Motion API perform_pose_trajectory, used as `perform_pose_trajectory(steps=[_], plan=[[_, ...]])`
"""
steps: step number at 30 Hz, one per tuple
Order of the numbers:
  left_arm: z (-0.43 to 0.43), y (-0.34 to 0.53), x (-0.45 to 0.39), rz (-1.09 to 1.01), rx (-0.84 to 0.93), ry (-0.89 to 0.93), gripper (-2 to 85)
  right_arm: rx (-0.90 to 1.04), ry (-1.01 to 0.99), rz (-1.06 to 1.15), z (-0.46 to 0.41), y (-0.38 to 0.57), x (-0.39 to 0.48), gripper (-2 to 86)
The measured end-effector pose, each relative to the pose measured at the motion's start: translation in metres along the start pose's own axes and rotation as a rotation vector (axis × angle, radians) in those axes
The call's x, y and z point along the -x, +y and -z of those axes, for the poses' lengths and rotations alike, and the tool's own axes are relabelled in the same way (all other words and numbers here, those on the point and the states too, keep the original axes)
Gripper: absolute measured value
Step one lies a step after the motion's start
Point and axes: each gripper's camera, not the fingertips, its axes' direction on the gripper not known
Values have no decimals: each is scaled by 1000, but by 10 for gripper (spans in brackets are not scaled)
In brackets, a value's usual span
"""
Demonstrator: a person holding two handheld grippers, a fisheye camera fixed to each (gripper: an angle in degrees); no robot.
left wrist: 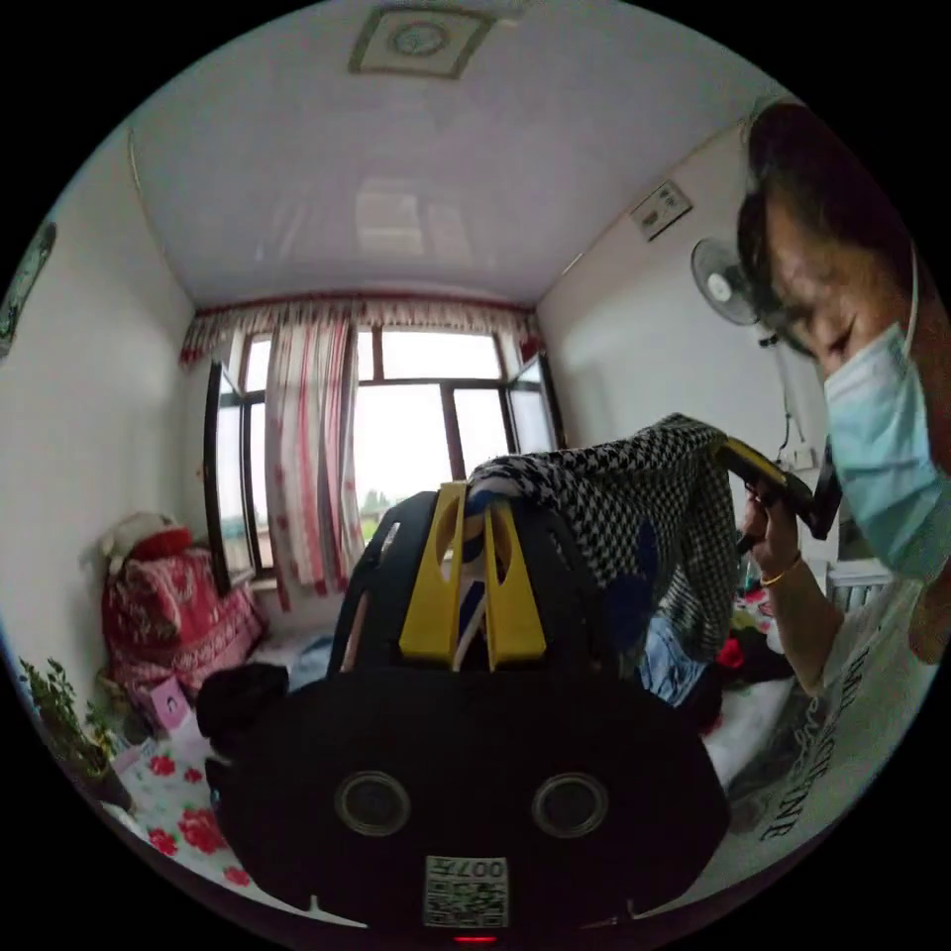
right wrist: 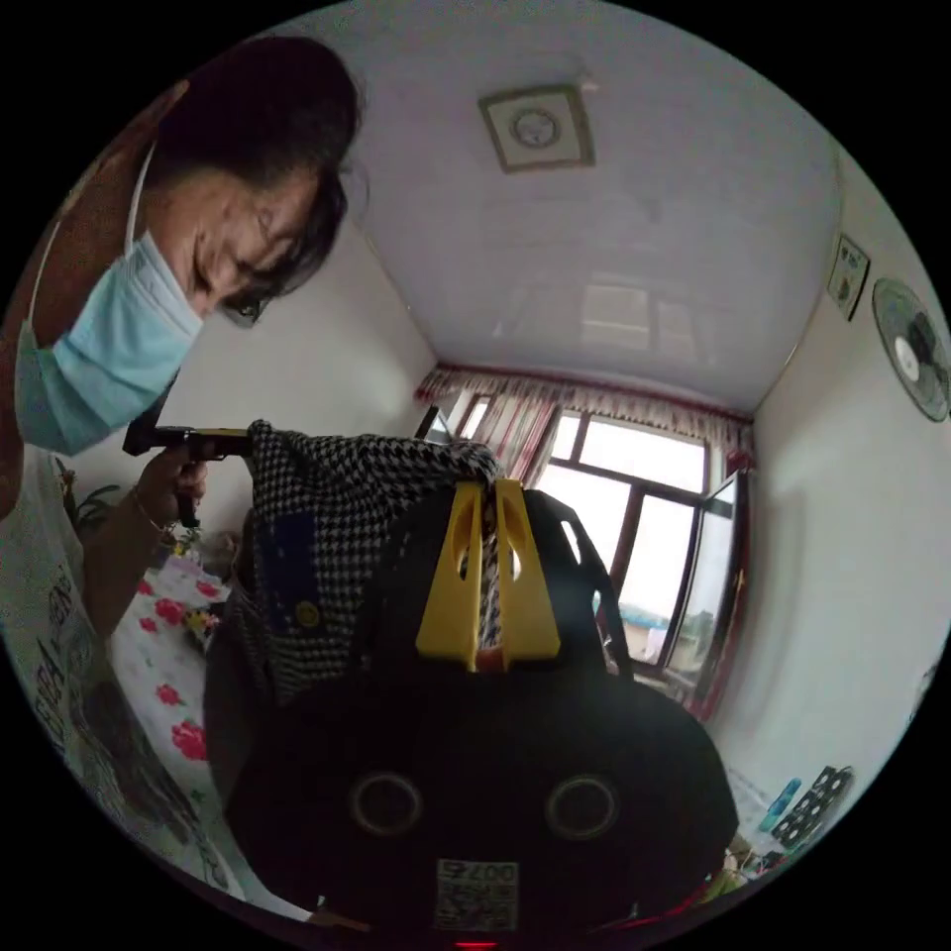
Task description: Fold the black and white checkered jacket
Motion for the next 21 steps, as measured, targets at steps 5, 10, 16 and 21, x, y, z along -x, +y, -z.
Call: perform_pose_trajectory(steps=[5,10,16,21], plan=[[-63,-37,-18,-87,-25,-32,11,51,76,28,-5,-14,-25,6],[-303,86,-8,42,564,212,79,459,207,-18,-76,86,-56,15],[-366,346,35,329,1012,93,100,1165,119,-409,-114,350,-101,50],[-331,512,52,473,1312,43,105,1283,48,-669,-89,450,-114,69]])
